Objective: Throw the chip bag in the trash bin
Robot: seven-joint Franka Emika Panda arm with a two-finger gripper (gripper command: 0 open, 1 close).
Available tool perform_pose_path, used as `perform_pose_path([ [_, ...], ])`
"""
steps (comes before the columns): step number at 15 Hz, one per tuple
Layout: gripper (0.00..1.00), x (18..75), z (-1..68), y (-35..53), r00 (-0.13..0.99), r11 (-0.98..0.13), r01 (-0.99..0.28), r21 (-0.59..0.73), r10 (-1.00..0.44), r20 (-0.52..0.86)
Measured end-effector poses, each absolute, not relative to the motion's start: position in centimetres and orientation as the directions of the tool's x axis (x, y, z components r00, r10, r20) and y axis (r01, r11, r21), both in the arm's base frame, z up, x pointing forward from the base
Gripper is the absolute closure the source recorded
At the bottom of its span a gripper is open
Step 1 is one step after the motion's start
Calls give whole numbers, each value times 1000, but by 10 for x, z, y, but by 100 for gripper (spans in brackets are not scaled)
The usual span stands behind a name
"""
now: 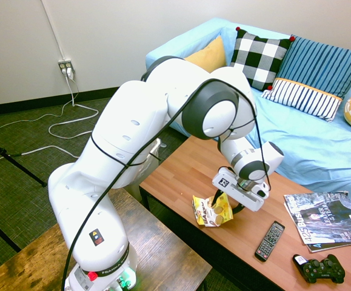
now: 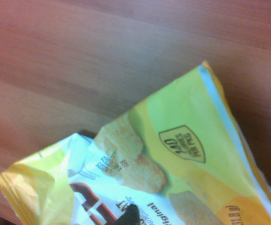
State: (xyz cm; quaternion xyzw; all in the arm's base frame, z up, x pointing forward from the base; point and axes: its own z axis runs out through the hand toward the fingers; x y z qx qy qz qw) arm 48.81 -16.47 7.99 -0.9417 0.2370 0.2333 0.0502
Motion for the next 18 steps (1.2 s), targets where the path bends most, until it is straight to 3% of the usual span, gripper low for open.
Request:
perform_pose_path([
  [13, 100, 494, 78, -162, 758, -863, -504, 41, -465, -457],
  [18, 100, 511, 118, -158, 771, -841, -541, 9, -500, -395],
])
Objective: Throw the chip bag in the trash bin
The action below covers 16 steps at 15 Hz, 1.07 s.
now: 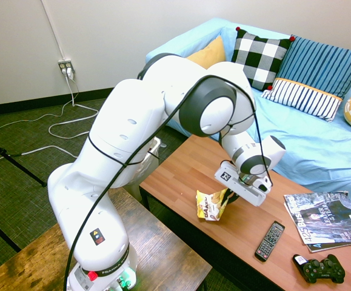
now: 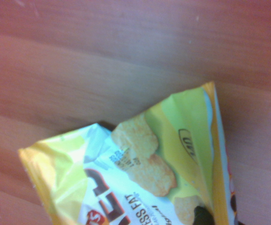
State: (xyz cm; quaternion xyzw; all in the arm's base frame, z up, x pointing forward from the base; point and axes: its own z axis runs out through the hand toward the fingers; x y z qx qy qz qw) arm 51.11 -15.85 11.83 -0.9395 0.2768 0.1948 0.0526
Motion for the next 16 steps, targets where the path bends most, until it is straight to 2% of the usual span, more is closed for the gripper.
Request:
perform_pose_path([
  [5, 100, 540, 198, -109, 761, -790, -613, -14, -585, -280],
  [9, 100, 559, 248, -17, 753, -767, -641, 9, -631, -185],
  [16, 100, 543, 261, 173, 767, -765, -638, 87, -642, -19],
])
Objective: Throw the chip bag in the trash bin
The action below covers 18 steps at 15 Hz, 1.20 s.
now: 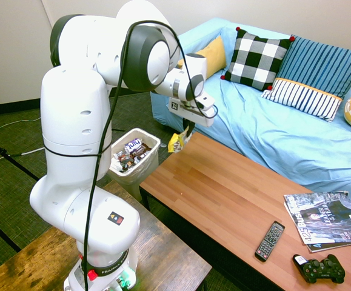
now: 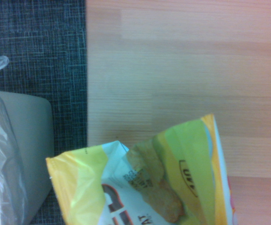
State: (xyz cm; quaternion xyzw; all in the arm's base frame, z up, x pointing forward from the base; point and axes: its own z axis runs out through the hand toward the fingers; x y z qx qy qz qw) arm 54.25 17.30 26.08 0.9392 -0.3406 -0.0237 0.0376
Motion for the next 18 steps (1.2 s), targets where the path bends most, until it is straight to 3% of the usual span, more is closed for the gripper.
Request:
perform_pose_path([
  [6, 100, 520, 227, 306, 806, -796, -592, 126, -586, 87],
  [14, 100, 462, 142, 455, 867, -847, -498, 185, -481, 130],
  [15, 0, 460, 125, 462, 870, -847, -492, 200, -474, 134],
  [18, 0, 462, 81, 467, 869, -831, -494, 255, -470, 154],
])
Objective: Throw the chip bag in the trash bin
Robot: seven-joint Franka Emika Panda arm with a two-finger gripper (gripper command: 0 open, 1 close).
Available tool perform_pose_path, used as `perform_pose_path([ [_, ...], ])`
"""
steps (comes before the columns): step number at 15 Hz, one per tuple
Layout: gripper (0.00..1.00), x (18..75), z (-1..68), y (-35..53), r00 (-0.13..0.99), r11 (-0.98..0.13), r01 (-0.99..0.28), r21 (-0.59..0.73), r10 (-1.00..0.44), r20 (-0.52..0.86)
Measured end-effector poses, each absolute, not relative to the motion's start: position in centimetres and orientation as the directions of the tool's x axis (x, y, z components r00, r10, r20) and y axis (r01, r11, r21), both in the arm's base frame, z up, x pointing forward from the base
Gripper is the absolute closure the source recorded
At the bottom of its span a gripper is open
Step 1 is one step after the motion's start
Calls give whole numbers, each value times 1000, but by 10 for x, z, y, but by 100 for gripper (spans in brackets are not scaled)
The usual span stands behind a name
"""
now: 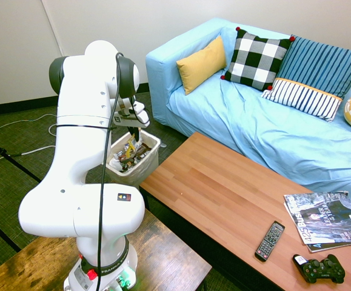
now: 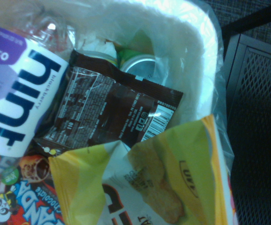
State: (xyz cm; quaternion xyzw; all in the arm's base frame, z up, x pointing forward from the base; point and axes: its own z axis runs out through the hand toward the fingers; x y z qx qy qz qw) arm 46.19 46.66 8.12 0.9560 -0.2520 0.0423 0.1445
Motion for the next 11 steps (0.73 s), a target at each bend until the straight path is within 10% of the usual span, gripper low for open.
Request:
perform_pose_path([
  [11, 0, 462, 73, 488, 872, -836, -488, 250, -459, 170],
])
